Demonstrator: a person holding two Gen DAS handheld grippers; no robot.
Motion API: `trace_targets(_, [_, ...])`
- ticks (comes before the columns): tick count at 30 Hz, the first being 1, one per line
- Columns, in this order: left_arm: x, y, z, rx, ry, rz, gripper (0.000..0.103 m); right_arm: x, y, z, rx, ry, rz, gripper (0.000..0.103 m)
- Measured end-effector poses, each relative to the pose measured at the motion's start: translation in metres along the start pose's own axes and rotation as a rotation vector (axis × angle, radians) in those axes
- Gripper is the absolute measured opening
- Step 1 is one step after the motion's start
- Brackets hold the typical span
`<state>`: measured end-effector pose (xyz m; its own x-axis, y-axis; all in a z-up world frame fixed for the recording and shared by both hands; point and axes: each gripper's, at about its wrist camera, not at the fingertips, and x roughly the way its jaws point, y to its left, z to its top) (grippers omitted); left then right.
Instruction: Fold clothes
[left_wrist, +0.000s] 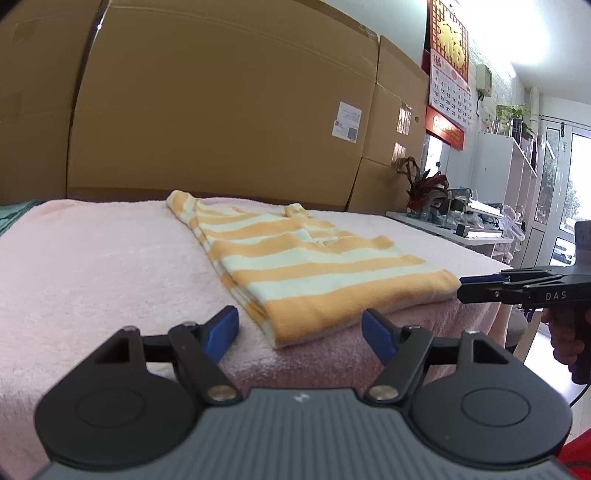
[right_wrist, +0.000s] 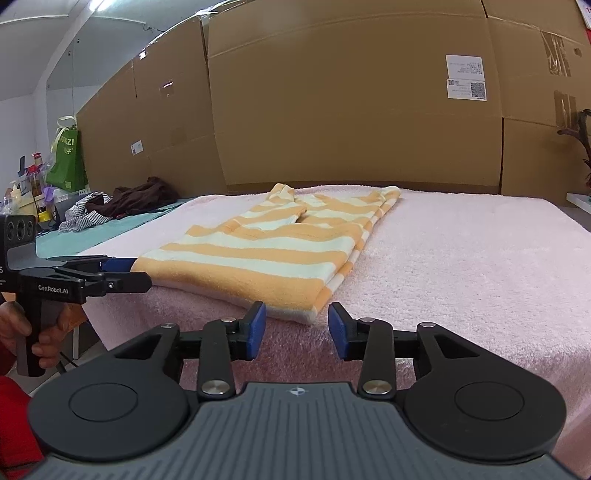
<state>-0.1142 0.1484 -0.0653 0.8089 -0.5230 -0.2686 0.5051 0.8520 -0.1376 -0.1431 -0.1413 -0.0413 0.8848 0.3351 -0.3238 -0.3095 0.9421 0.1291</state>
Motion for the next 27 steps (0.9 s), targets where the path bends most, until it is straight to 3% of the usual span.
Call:
trace_targets(7, [0.001,-0.025,-0.015,0.223,-0.028,0.069,0.072,0.007,0.005,-0.013,-0.055,-0.069,-0.004,0.04])
trace_targets(9, [0.002,-0.026,-0.016,0.237,-0.038,0.073,0.064,0.006,0.006,-0.015,-0.071,-0.081,-0.005,0.038])
trace_targets(10, [0.003,-0.026,-0.015,0.234,-0.04,0.068,0.061,0.005,0.006,-0.015,-0.079,-0.087,-0.005,0.024])
trace_targets(11, [0.003,-0.025,-0.013,0.222,-0.042,0.057,0.053,0.005,0.005,-0.014,-0.074,-0.084,0.006,0.017])
trace_targets(14, [0.0,-0.021,-0.007,0.176,-0.062,0.042,0.024,0.003,0.0,-0.007,-0.032,-0.093,0.026,0.015])
trace_targets(19, [-0.008,-0.007,0.004,0.044,-0.093,0.002,0.021,-0.003,-0.002,0.001,-0.001,-0.111,0.059,0.014])
trace_targets(27, [-0.035,-0.007,0.034,-0.008,-0.222,-0.078,0.017,-0.016,-0.012,0.024,0.108,-0.185,0.147,0.013])
